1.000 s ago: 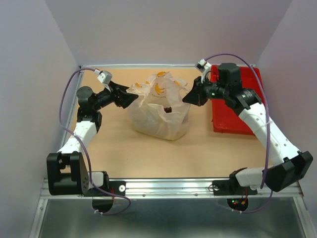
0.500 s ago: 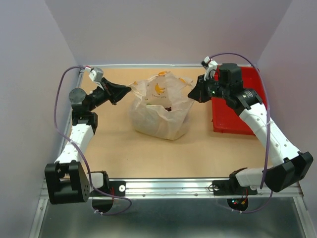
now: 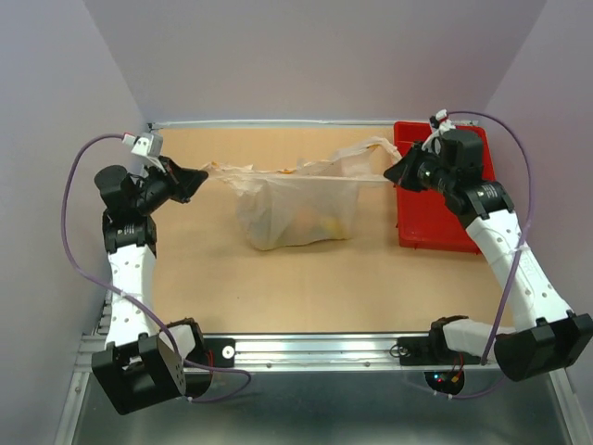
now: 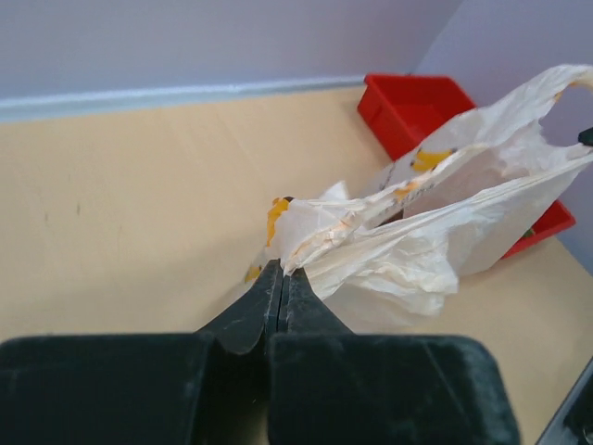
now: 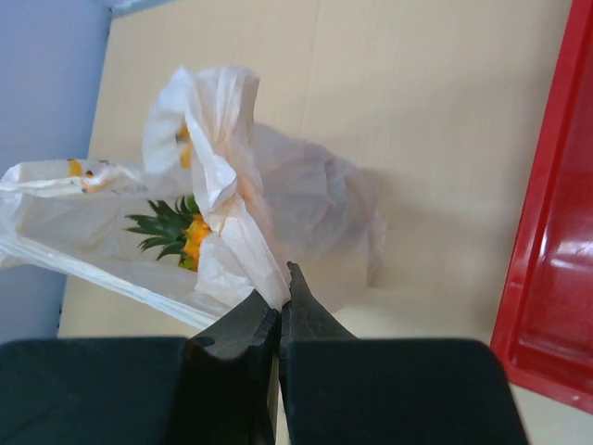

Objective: Place the fake fruits into the plastic bag and tie a complex knot

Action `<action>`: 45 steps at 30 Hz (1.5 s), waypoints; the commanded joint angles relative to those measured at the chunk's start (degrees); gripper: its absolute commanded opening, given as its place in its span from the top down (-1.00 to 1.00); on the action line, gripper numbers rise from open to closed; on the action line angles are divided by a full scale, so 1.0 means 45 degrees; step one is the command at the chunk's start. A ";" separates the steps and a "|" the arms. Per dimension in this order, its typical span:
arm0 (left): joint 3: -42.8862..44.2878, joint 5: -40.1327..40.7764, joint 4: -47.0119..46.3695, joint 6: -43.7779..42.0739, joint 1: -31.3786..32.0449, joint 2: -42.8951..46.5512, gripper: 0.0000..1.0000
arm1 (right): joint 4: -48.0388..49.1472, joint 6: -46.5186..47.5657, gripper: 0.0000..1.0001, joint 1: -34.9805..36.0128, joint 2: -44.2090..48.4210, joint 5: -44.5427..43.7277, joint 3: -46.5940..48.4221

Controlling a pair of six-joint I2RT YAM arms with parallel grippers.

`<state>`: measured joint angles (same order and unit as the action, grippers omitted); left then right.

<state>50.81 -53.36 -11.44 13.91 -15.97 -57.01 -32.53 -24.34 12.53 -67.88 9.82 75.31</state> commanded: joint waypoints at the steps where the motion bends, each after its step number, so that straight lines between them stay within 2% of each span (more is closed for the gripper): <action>1: -0.0370 0.2013 0.2074 -0.2816 -0.0983 -0.0533 1.00 | -0.0290 -0.0295 0.99 -0.0833 -0.0364 -0.0957 -0.1186; 4: -0.0859 0.3145 0.2523 -0.3948 -0.1022 -0.0709 1.00 | -0.0116 -0.0315 0.99 -0.0852 -0.0716 -0.1050 -0.1947; 7: -0.1445 0.3849 0.3031 -0.5586 -0.1333 -0.0845 1.00 | 0.0839 -0.0100 0.99 -0.0833 -0.0717 0.0038 -0.3373; 13: -0.1350 0.4669 0.3499 -0.6313 -0.1471 -0.1740 1.00 | 0.1605 0.0779 0.99 -0.0852 -0.0930 0.0922 -0.4800; 17: -0.0589 0.6249 0.4144 -0.6938 -0.1472 -0.2798 1.00 | 0.1663 0.0877 0.99 -0.0891 -0.1322 0.0338 -0.4996; 19: -0.0529 0.6428 0.4086 -0.7290 -0.1491 -0.2935 1.00 | 0.1800 0.0994 0.99 -0.0930 -0.1615 0.0375 -0.5075; 22: -0.0256 0.5068 0.4318 -0.7662 -0.1491 -0.2994 1.00 | 0.1898 0.1208 0.99 -0.0969 -0.1713 0.1348 -0.4842; 24: 0.0192 0.2844 0.4884 -0.7934 -0.1491 -0.2897 1.00 | 0.1937 0.1345 0.98 -0.0988 -0.1616 0.2831 -0.4296; 27: 0.0506 0.0574 0.5258 -0.8052 -0.1393 -0.2488 1.00 | 0.1937 0.1814 0.64 -0.0969 -0.1246 0.4280 -0.3534; 28: 0.0526 0.0376 0.5296 -0.8072 -0.1297 -0.2196 1.00 | 0.1937 0.2027 0.36 -0.0988 -0.0974 0.4398 -0.3416; 29: 0.0526 0.0084 0.5355 -0.8246 -0.1160 -0.2039 1.00 | 0.1937 0.2126 0.25 -0.0989 -0.0836 0.4476 -0.3144; 30: 0.0507 0.0004 0.5433 -0.8344 -0.1101 -0.1883 1.00 | 0.1898 0.2320 0.01 -0.0989 -0.0757 0.4438 -0.3006; 34: 0.0448 -0.0036 0.5745 -0.8793 -0.0983 -0.1413 1.00 | 0.1917 0.2829 -0.25 -0.0969 -0.0405 0.4008 -0.2402; 38: 0.0604 0.0062 0.6116 -0.8990 -0.0905 -0.1354 1.00 | 0.1898 0.2967 -0.25 -0.0989 -0.0970 0.4553 -0.1524; 41: 0.0799 0.0198 0.6214 -0.9048 -0.0847 -0.1373 1.00 | 0.1937 0.3336 -0.04 -0.0989 -0.1555 0.5897 -0.1073; 42: 0.0838 0.0237 0.6253 -0.9049 -0.0808 -0.1354 0.99 | 0.1937 0.3396 0.12 -0.0969 -0.1654 0.6057 -0.1032; 45: 0.0955 0.0276 0.6390 -0.9243 -0.0769 -0.1354 0.98 | 0.1937 0.3591 0.32 -0.0989 -0.2025 0.6700 -0.0896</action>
<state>51.81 -52.01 16.73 -25.47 -19.90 -64.01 -24.75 -10.87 8.27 -75.40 34.17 68.07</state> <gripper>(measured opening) 0.026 0.386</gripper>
